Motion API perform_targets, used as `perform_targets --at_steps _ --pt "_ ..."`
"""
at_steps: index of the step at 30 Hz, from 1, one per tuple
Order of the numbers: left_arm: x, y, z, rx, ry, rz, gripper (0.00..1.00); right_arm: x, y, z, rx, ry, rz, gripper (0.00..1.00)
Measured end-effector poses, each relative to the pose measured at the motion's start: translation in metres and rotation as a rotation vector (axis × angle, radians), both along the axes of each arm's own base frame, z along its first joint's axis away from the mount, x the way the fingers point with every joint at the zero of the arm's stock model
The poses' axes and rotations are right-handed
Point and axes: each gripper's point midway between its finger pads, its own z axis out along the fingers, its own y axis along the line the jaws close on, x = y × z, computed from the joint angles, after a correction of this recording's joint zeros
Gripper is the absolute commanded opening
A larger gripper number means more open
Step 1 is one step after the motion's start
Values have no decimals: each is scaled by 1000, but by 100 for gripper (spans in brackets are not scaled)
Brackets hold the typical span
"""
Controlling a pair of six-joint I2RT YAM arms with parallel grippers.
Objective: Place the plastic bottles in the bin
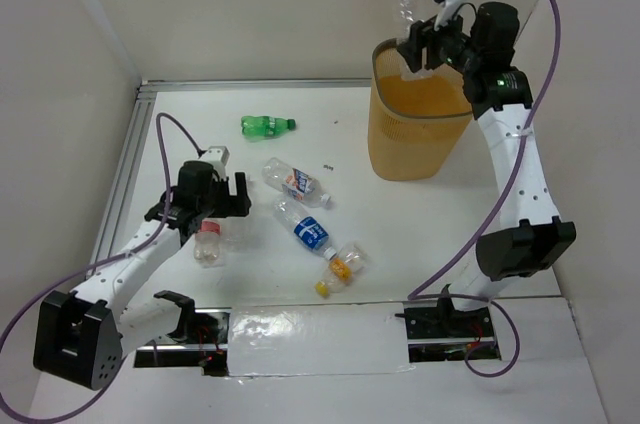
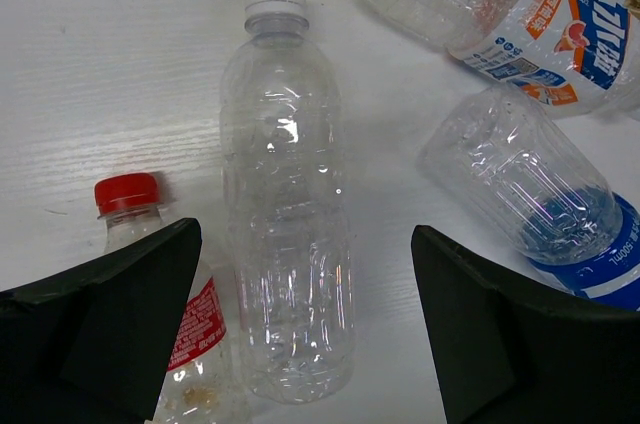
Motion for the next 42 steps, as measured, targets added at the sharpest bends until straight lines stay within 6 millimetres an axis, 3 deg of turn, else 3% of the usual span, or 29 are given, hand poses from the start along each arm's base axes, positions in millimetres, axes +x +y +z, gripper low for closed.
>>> perform_targets --at_steps 3,7,8,12,23,27,32,42 --pt "5 -1 -2 1 -6 0 99 3 -30 -25 -10 54 -53 32" --pt "11 -3 -7 11 -5 0 99 6 -50 -63 -20 143 -75 57" --pt "12 -2 -8 16 -4 3 99 5 -53 -68 -21 159 -76 70" --pt "18 2 -15 46 -4 12 99 4 -65 -78 -27 182 -83 100" --pt "27 9 -29 89 9 56 99 3 -85 -79 -28 179 -82 100" --pt "29 8 -38 101 27 55 95 -2 -93 -83 -21 191 -93 100" --pt "26 4 -59 130 88 41 82 -16 -91 -83 -11 195 -75 100" --pt "35 -3 -60 152 103 32 31 -35 -79 -72 3 176 -15 100"
